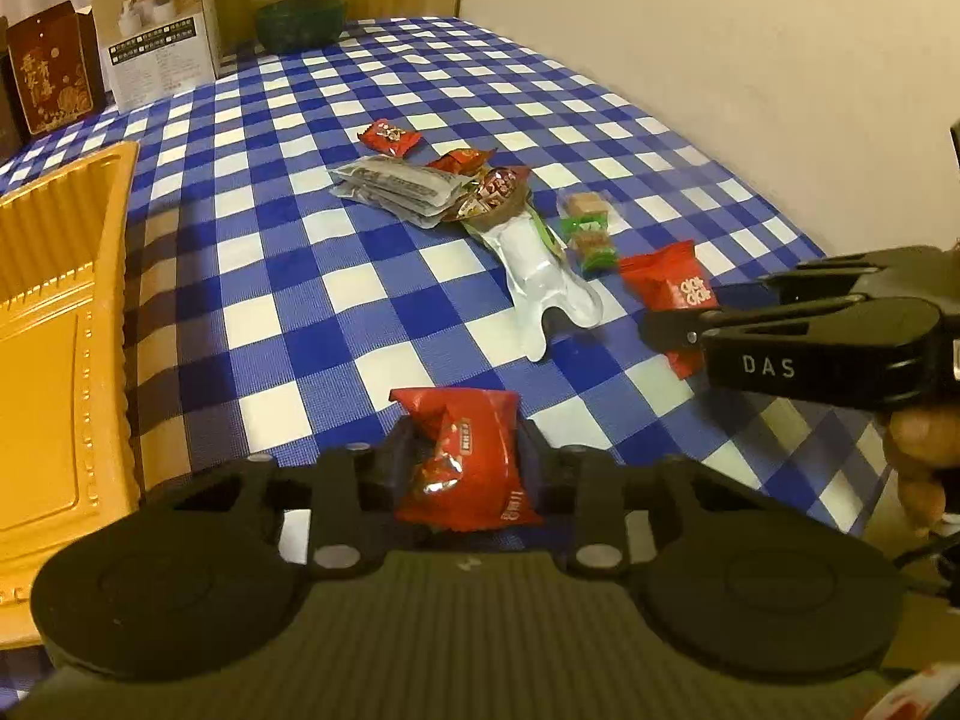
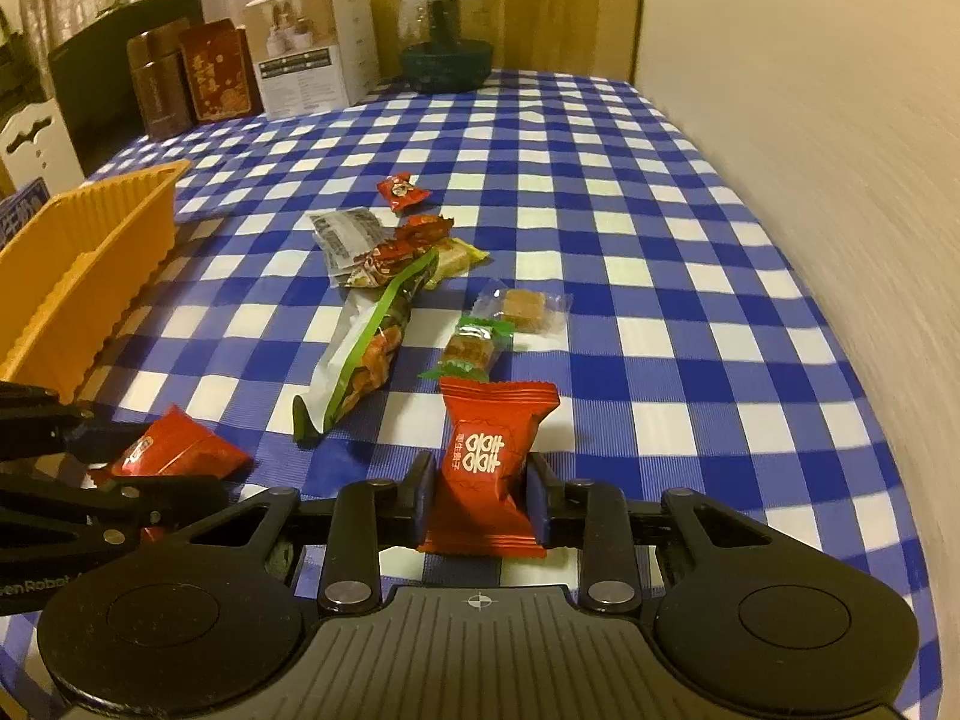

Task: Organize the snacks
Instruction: 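Carry both red packets over the orange tray and open the left tool, then open the right tool to drop its red packet into the tray, then move both tools back toward the snack pile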

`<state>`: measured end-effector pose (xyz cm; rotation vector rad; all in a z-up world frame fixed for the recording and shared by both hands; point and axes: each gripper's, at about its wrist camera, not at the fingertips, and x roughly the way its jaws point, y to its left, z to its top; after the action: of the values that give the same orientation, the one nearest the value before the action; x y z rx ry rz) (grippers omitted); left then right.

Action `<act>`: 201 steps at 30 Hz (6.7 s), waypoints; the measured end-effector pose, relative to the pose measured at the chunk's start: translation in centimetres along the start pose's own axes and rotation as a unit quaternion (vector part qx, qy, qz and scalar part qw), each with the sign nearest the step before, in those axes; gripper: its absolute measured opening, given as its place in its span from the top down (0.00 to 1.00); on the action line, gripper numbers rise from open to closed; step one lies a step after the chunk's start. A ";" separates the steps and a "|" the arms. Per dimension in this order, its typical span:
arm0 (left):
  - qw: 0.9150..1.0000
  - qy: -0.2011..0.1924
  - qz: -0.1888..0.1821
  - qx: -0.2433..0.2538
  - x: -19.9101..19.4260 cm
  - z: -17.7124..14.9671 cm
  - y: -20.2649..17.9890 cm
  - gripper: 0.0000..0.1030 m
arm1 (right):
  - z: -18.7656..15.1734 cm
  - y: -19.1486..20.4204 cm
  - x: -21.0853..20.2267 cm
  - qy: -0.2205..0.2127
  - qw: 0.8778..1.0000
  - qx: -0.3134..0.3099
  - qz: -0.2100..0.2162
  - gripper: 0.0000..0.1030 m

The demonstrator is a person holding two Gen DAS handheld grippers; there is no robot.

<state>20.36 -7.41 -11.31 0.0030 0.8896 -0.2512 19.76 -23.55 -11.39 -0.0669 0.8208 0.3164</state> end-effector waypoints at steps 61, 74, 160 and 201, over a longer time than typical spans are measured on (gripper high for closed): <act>0.984 -0.073 0.107 -0.125 -13.9 -2.3 19.2 0.67 | 6.9 23.5 -1.9 -0.017 0.989 -0.035 0.143 0.70; 0.982 -0.074 0.115 -0.133 -14.7 -3.1 19.7 0.60 | 7.0 23.7 -2.2 -0.020 0.988 -0.027 0.150 0.70; 0.991 -0.098 0.024 -0.093 -17.6 -2.4 2.4 0.10 | -2.0 6.1 -18.0 -0.089 0.982 0.160 -0.047 0.42; 0.996 -0.063 -0.001 -0.060 -7.3 2.2 -1.2 0.21 | -1.4 -0.2 -11.6 -0.064 0.981 0.169 -0.066 0.42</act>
<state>17.42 -7.21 -4.23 -0.1238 0.7785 -0.1968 11.39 -26.96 -3.91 0.2144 0.7296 0.0516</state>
